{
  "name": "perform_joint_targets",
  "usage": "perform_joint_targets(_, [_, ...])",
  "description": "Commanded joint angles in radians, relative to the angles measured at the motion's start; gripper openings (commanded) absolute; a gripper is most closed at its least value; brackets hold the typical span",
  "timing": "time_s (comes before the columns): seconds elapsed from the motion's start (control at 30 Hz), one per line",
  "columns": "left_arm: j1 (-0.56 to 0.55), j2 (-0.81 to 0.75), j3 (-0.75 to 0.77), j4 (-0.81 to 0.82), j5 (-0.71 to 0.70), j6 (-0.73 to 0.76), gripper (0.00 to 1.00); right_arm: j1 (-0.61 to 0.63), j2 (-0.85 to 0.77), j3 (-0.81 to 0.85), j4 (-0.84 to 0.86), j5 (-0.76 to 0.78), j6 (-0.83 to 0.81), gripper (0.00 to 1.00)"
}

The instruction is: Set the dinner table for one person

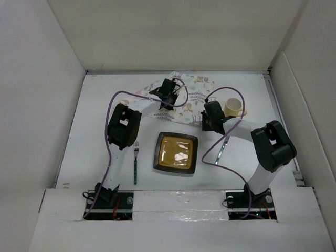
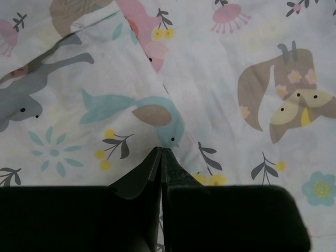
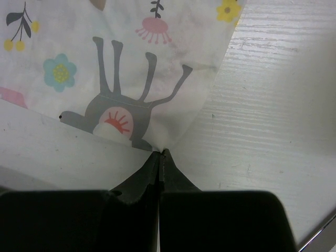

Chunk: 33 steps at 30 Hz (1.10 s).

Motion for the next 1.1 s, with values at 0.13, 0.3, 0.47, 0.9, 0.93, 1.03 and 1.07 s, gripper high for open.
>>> perform_joint_targets(0.13, [0.032, -0.086, -0.002, -0.054, 0.191, 0.030, 0.12, -0.009, -0.036, -0.007, 0.042, -0.003, -0.002, 0.00])
perform_joint_targets(0.3, [0.017, -0.090, -0.023, -0.011, 0.199, 0.018, 0.35, -0.009, -0.033, -0.007, 0.041, -0.005, -0.002, 0.00])
perform_joint_targets(0.47, [0.008, -0.050, 0.001, -0.028, 0.206, 0.010, 0.38, -0.009, -0.039, -0.010, 0.042, -0.005, -0.002, 0.00])
perform_joint_targets(0.9, [0.008, -0.049, -0.034, -0.022, 0.025, 0.027, 0.19, -0.009, -0.042, -0.010, 0.041, -0.005, -0.002, 0.00])
perform_joint_targets(0.93, [0.008, -0.049, -0.029, -0.029, -0.006, 0.032, 0.10, -0.009, -0.045, -0.015, 0.039, 0.001, -0.002, 0.00])
perform_joint_targets(1.03, [0.008, -0.050, -0.025, -0.031, -0.014, 0.042, 0.00, -0.018, -0.052, -0.016, 0.041, -0.009, -0.002, 0.00])
perform_joint_targets(1.07, [0.008, -0.053, -0.023, -0.033, -0.022, 0.044, 0.00, -0.018, -0.055, -0.021, 0.042, -0.002, -0.004, 0.00])
